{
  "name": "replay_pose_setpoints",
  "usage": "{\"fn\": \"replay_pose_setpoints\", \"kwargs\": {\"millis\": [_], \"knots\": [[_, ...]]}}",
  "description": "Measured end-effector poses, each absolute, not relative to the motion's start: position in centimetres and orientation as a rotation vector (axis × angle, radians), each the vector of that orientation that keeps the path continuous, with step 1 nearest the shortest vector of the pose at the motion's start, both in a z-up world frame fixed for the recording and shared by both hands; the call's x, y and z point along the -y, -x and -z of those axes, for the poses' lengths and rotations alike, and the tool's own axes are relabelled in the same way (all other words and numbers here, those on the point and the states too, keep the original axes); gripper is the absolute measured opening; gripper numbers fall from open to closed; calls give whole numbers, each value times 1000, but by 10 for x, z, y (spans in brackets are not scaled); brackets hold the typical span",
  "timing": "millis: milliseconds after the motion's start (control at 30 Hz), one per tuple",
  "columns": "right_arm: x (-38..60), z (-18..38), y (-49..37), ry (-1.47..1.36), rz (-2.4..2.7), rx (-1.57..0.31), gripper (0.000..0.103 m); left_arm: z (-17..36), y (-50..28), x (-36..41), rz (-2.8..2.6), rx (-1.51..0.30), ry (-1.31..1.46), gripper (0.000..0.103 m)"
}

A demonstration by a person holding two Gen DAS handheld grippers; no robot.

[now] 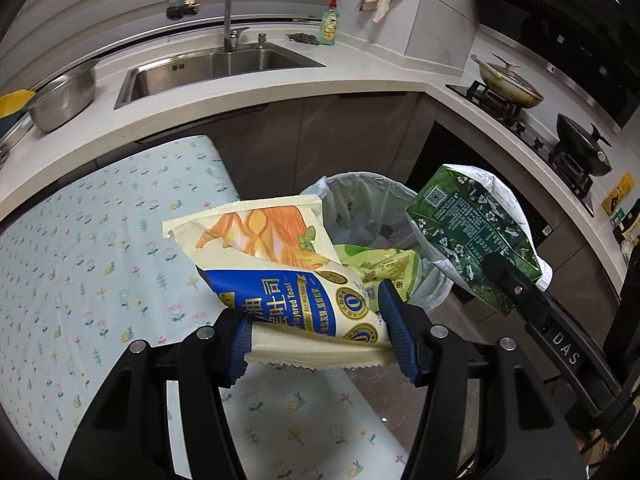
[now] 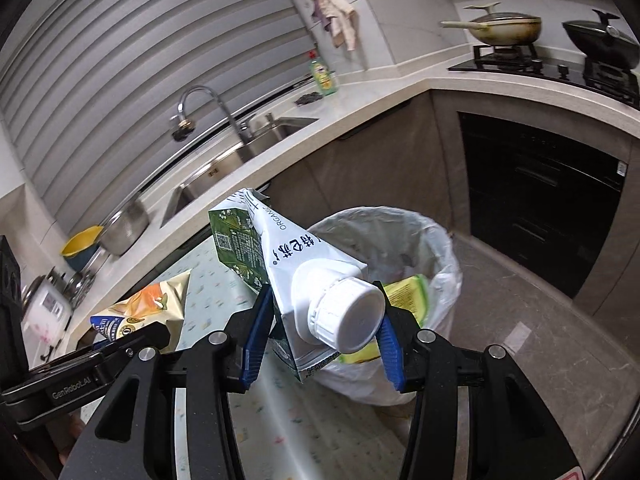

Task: Collect trash
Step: 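Carry the bread bag and milk carton over the bin with both tools, then open both tools to drop the bread bag and carton into the bin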

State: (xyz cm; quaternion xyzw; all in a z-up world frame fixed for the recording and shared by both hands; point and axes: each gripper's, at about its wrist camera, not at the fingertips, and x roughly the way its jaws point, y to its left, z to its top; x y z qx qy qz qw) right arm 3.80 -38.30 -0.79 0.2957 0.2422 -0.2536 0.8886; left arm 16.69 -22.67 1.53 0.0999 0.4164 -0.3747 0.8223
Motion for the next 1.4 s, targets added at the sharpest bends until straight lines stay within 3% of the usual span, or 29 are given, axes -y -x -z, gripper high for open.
{"fn": "replay_pose_setpoints", "kwargs": {"millis": [600, 833, 1000, 1100, 1400], "knots": [[445, 38, -28, -678, 677, -504, 47, 18, -173, 337, 991, -863, -386, 59], [449, 43, -36, -679, 679, -517, 47, 26, -193, 335, 915, -847, -365, 79], [445, 44, -50, -667, 651, -536, 47, 22, -211, 319, 853, -848, -324, 81], [440, 44, -62, -657, 627, -545, 47, 18, -220, 304, 807, -837, -292, 88], [429, 46, -98, -642, 557, -566, 48, 13, -235, 270, 731, -838, -244, 89]]}}
